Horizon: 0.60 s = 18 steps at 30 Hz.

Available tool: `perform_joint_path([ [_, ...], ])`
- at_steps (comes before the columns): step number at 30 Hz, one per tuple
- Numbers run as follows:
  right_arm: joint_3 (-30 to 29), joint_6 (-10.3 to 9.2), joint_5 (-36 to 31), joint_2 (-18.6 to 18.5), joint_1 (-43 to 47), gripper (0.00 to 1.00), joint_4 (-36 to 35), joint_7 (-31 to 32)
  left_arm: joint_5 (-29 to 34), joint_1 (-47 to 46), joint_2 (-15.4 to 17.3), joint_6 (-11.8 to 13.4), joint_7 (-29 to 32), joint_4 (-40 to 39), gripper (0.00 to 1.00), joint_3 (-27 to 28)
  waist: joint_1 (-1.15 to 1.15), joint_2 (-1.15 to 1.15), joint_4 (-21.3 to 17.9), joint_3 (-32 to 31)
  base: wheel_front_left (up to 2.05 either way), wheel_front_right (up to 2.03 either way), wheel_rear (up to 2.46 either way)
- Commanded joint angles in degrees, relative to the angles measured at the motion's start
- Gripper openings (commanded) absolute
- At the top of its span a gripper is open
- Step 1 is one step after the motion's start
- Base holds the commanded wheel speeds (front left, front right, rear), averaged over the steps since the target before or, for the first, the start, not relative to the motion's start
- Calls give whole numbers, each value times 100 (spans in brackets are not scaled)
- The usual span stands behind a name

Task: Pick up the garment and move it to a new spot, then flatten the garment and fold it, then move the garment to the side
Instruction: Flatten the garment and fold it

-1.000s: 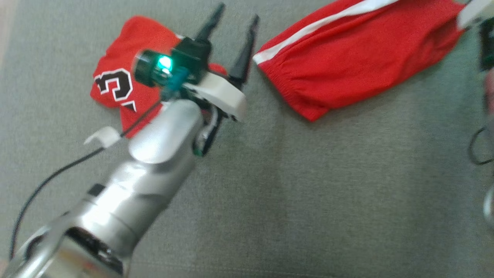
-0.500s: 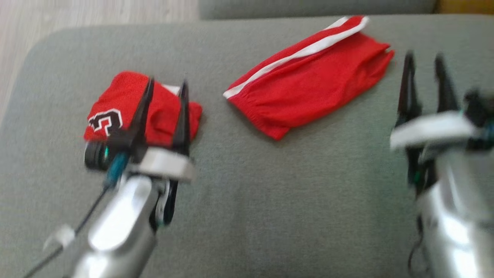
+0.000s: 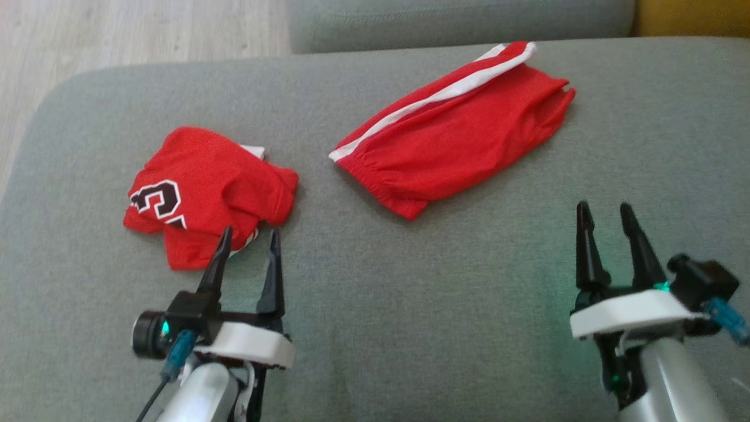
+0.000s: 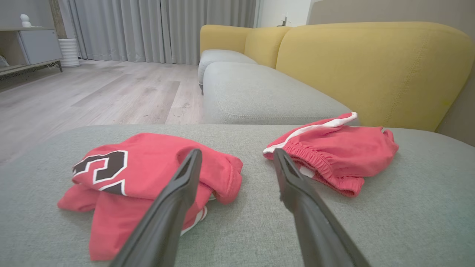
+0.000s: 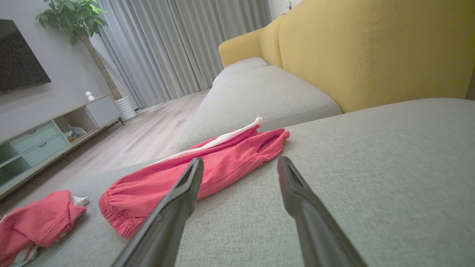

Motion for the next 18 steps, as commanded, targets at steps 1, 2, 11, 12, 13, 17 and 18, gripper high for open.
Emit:
perform_joint_path([
  [1, 75, 37, -130, 14, -308, 100, -304, 108, 130, -357, 3, -89, -30, -196, 100, 244, 0, 0, 97, 139, 0, 0, 0],
  [2, 29, 37, -203, 15, -376, 100, -351, 188, 174, -414, -19, -129, -30, -196, 100, 239, 0, 0, 136, 217, 0, 0, 0],
  [11, -1124, 37, -1207, -21, -2155, 100, 108, 1622, 420, -981, -276, -410, -30, -166, 100, 250, 0, 0, 639, 1157, 0, 0, 0],
  [12, -1303, 37, -1347, -43, -2427, 100, 304, 1839, 445, -1033, -302, -438, -30, -157, 100, 255, 0, 0, 706, 1249, 0, 0, 0],
  [13, -1472, 37, -1465, -67, -2703, 100, 491, 2003, 469, -1085, -333, -469, -30, -149, 100, 254, 0, 0, 782, 1346, 0, 0, 0],
  [17, -2077, 37, -2076, -287, -3670, 100, 1358, 2425, 547, -1257, -464, -584, -30, -109, 100, 255, 0, 0, 1064, 1645, 0, 0, 0],
  [18, -2235, 37, -2207, -327, -3875, 100, 1592, 2495, 566, -1292, -493, -606, -30, -99, 100, 259, 0, 0, 1129, 1705, 0, 0, 0],
])
